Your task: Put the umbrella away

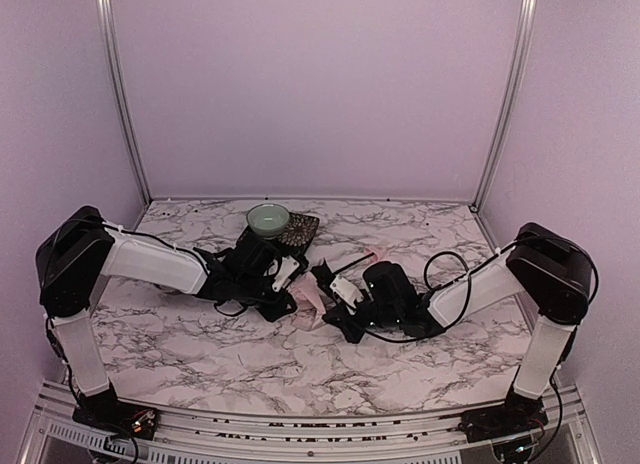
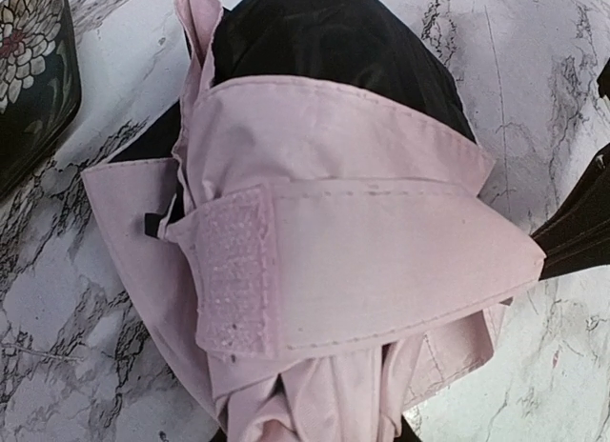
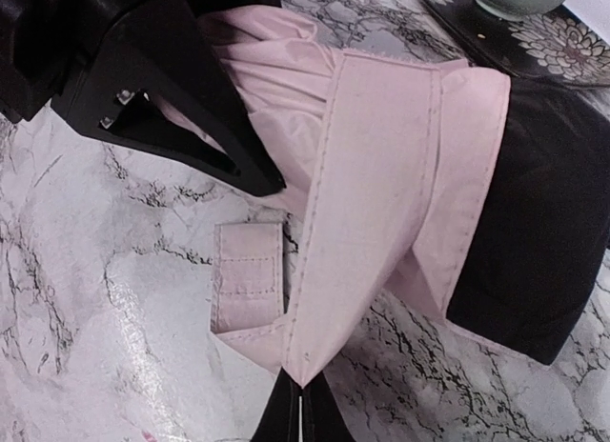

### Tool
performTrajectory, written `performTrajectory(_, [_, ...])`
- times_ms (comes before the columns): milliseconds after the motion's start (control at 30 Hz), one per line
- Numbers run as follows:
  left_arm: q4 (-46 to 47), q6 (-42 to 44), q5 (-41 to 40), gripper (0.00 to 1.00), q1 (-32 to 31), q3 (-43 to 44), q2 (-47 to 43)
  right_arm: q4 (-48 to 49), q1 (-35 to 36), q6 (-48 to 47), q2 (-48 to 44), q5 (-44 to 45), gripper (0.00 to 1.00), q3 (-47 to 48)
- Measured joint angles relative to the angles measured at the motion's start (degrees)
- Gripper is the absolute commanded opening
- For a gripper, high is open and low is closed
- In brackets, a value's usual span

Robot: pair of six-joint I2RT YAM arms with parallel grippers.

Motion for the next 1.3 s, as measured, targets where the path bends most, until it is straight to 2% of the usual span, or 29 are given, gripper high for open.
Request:
performTrajectory(133, [-2.7,0.8,-3.7,0.00,-1.4,0.6,-1.6,1.8,-0.2,0.0,0.0,-1.4,0.07,0.0])
performTrajectory(333, [-5.8,1.8,-10.5,0.00,-2.6,3.0,-2.0,3.8,-0.2,0.6,0.0,1.5,0.22,0.0])
performTrajectory(533, [-7.3,7.2,-16.5,0.00,-4.5,4.2,-2.4,7.4,-0.3,0.7,-0.1,1.4,0.27,-0.6])
performTrajectory(700, [-7.6,10.1,-18.0,0.00,-5.8,4.2,-2.6,11.5,-1.2,1.2,-2.3,-0.9,0.38,-5.1])
performTrajectory(833, [-7.6,11.2,-18.0,0.00,-5.8,3.8,-3.2,15.2,-1.8,2.1,-2.5,-4.6,0.40,-6.6])
performTrajectory(1000, [-7.5,11.4,-18.0,0.00,-5.8,3.6,-4.2,21.9,-1.9,5.8,2.1,-9.0,0.45,-4.7])
performTrajectory(1133, [-7.4,11.5,-18.0,0.00,-5.8,3.4,-4.2,26.0,-1.9,10.2,6.3,-9.5,0.50,-3.3])
performTrajectory(1300, [-7.3,11.4,-17.9,0.00,-5.8,3.2,-4.2,29.0,-1.9,14.4,9.0,-9.2,0.53,-2.6])
